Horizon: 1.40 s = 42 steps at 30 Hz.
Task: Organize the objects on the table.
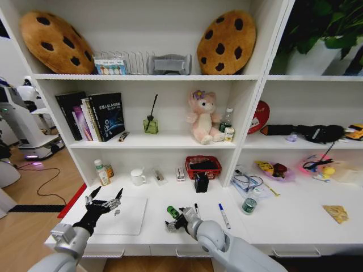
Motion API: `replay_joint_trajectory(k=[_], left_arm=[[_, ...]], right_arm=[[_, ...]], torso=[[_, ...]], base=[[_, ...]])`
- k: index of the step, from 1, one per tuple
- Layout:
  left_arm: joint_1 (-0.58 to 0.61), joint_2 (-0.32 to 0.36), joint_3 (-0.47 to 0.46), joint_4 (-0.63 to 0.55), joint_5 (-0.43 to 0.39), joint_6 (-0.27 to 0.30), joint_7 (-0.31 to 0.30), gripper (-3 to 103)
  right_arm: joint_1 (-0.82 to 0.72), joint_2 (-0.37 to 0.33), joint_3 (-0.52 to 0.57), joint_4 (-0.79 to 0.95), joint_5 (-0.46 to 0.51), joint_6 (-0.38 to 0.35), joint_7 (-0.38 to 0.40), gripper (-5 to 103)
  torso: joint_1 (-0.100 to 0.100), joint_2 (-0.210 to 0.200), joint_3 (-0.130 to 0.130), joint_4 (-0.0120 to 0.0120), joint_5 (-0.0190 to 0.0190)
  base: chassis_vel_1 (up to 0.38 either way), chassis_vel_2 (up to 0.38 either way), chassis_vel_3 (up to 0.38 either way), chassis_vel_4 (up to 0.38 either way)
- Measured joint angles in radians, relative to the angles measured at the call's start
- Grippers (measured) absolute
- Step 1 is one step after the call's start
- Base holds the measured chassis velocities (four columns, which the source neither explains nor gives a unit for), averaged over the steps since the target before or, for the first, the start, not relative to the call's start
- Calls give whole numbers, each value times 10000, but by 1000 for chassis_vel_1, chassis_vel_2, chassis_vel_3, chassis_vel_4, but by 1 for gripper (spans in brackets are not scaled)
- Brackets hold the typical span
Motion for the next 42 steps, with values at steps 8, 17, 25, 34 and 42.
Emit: replay_joint_trajectory(k=[8, 17, 25, 34, 42], left_arm=[[0, 0, 0, 0, 0, 0, 2, 100], [0, 0, 0, 0, 0, 0, 2, 100], [0, 0, 0, -1, 1, 0, 2, 100], [0, 0, 0, -1, 0, 0, 4, 100], [0, 0, -1, 0, 0, 0, 3, 100]], right_arm=[[-231, 99, 170, -325, -205, 614, -127, 99], [-330, 157, 142, -398, -211, 821, -138, 66], [-426, 60, 278, -331, -174, 829, 31, 39], [-399, 43, 654, 348, -779, 2372, -738, 35], [825, 99, 1955, 1365, -1184, 3508, -1847, 35]], torso=[[0, 1, -1, -1, 1], [-1, 2, -2, 1, 2], [-1, 2, -1, 0, 2], [2, -1, 2, -2, -1], [1, -1, 1, -4, 1]], base=[[0, 0, 0, 0], [0, 0, 0, 0], [0, 0, 0, 0], [0, 0, 0, 0], [0, 0, 0, 0]])
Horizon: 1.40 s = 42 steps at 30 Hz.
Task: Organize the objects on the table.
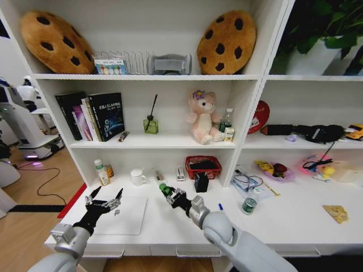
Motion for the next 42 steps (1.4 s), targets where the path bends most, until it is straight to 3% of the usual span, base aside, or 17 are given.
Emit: replay_joint_trajectory(k=[5, 8, 15, 21, 28, 33, 35, 38, 42], left_arm=[[0, 0, 0, 0, 0, 0, -3, 100], [0, 0, 0, -1, 0, 0, 1, 100], [0, 0, 0, 0, 0, -1, -3, 100], [0, 0, 1, -1, 0, -1, -3, 100], [0, 0, 0, 0, -1, 0, -2, 100], [0, 0, 0, 0, 0, 0, -2, 100], [0, 0, 1, 0, 0, 0, -2, 100], [0, 0, 0, 0, 0, 0, -3, 100], [0, 0, 0, 0, 0, 0, -3, 100]], right_arm=[[1858, 500, 392, -829, 531, -226, 124, 35], [3458, 1601, 457, -2472, 837, -410, 213, 35], [5262, 2982, 439, -5007, 907, -552, 535, 35], [5991, 3674, 585, -6548, 720, -616, 1066, 35], [5918, 3845, 491, -6618, 757, -1019, 1708, 35], [5799, 3858, 322, -6524, 694, -991, 1877, 47], [5858, 3828, 232, -6396, 743, -1002, 1894, 58], [5926, 3812, 215, -6357, 781, -1018, 1907, 63], [6066, 3587, 184, -5802, 972, -1121, 2224, 80]], torso=[[1, 0, 0, 4, -1], [1, 0, 1, 4, 0], [2, -1, 1, 5, -3], [2, 0, 0, 2, -2], [-1, 1, -1, 2, -2], [-1, 2, 0, 2, -1], [-1, 1, -1, 3, -1], [-1, 1, -1, 3, -1], [0, 1, -1, 4, -1]], base=[[0, 0, 0, 0], [0, 0, 0, 0], [0, 0, 0, 0], [0, 0, 0, 0], [0, 0, 0, 0], [0, 0, 0, 0], [0, 0, 0, 0], [0, 0, 0, 0], [0, 0, 0, 0]])
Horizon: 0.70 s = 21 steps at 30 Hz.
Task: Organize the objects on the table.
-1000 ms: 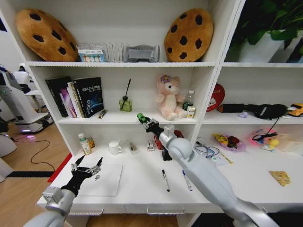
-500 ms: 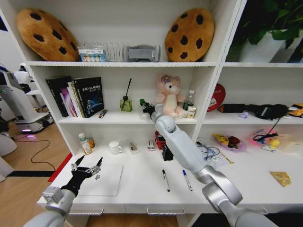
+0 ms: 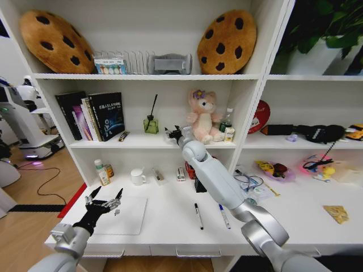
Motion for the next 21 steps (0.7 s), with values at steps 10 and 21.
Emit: replay_joint_trajectory(k=[10, 21], left_arm=[[1, 0, 0, 1, 0, 1, 6, 100], [0, -1, 0, 2, 0, 1, 2, 100]], right_arm=[[-983, -2066, 190, 4973, 4861, -2313, 4327, 100], [-7382, -4318, 2451, 7923, 4626, -2068, 3944, 100]], torso=[[-2, 1, -1, 4, 1], [-3, 2, -2, -5, 2]], base=[[0, 0, 0, 0], [0, 0, 0, 0]])
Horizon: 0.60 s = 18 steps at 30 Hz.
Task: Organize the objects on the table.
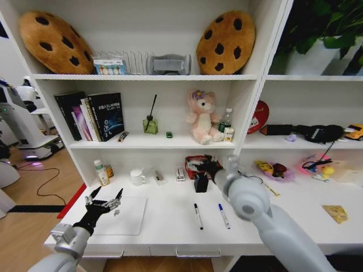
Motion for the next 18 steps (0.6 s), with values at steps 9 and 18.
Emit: replay_joint_trajectory(k=[9, 18], left_arm=[[0, 0, 0, -1, 0, 0, -2, 100], [0, 0, 0, -1, 0, 0, -1, 100]], right_arm=[[-1051, 862, -375, -1735, -1121, 717, 194, 100], [-1123, 2575, -1782, -3468, -1690, 1512, 1302, 100]], torso=[[2, -2, 2, 6, -3], [3, -1, 2, 6, -2]], base=[[0, 0, 0, 0], [0, 0, 0, 0]])
